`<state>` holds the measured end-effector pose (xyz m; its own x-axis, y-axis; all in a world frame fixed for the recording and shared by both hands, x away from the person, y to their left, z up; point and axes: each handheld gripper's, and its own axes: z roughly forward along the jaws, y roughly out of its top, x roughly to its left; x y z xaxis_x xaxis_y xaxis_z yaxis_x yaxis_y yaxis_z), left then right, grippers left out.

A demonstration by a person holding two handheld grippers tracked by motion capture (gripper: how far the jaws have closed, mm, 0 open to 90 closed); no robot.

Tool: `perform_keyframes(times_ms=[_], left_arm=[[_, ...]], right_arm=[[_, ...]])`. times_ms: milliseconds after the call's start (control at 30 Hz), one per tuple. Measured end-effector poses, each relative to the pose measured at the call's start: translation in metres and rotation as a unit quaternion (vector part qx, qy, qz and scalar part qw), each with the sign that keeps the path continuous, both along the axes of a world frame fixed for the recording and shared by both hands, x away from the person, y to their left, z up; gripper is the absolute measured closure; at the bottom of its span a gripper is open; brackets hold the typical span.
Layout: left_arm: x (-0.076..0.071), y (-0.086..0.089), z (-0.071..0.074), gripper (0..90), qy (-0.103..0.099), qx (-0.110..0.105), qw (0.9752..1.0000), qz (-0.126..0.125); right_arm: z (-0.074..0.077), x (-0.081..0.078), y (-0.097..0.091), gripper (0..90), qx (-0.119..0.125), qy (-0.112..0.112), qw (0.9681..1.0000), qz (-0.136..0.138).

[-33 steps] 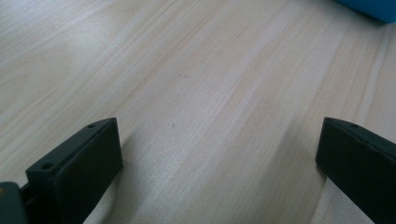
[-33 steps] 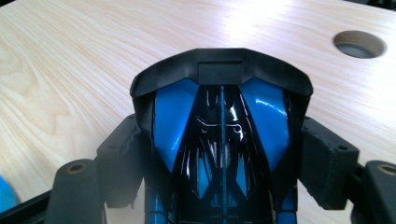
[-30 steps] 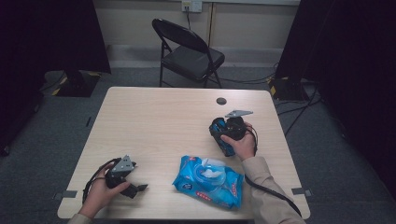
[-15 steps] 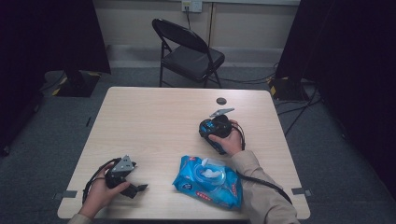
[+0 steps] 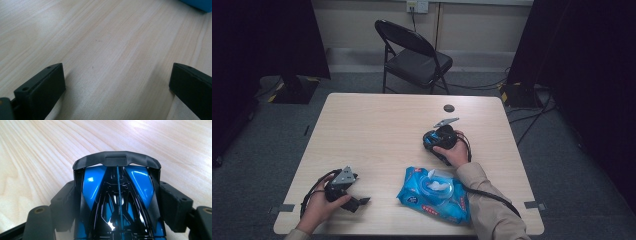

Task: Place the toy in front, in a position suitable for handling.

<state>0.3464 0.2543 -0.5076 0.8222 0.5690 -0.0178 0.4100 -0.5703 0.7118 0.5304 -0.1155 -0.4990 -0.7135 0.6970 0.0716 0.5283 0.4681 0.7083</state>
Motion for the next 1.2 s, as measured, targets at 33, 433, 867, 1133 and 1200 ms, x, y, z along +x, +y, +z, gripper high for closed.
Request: perform_keyframes(times_ms=[33, 433, 867, 1133, 1200], left_arm=[[0.000, 0.000, 0.000, 0.0, 0.000, 0.000, 1.0000, 0.000], [0.000, 0.000, 0.000, 0.0, 0.000, 0.000, 1.0000, 0.000], [0.000, 0.000, 0.000, 0.0, -0.001, 0.000, 1.0000, 0.000], [0.000, 0.000, 0.000, 0.0, -0.001, 0.000, 1.0000, 0.000], [0.000, 0.000, 0.000, 0.0, -0.001, 0.002, 1.0000, 0.000]], right_arm=[[-0.001, 0.000, -0.001, 23.7, 0.008, 0.004, 1.0000, -0.002], [0.015, -0.004, -0.007, 22.1, 0.018, -0.018, 0.9996, 0.013], [0.051, -0.055, -0.048, 21.9, 0.040, -0.061, 0.9966, 0.037], [0.056, -0.106, -0.086, 21.6, 0.056, -0.056, 0.9963, 0.033], [0.055, -0.112, -0.090, 21.8, 0.057, -0.056, 0.9962, 0.033]])
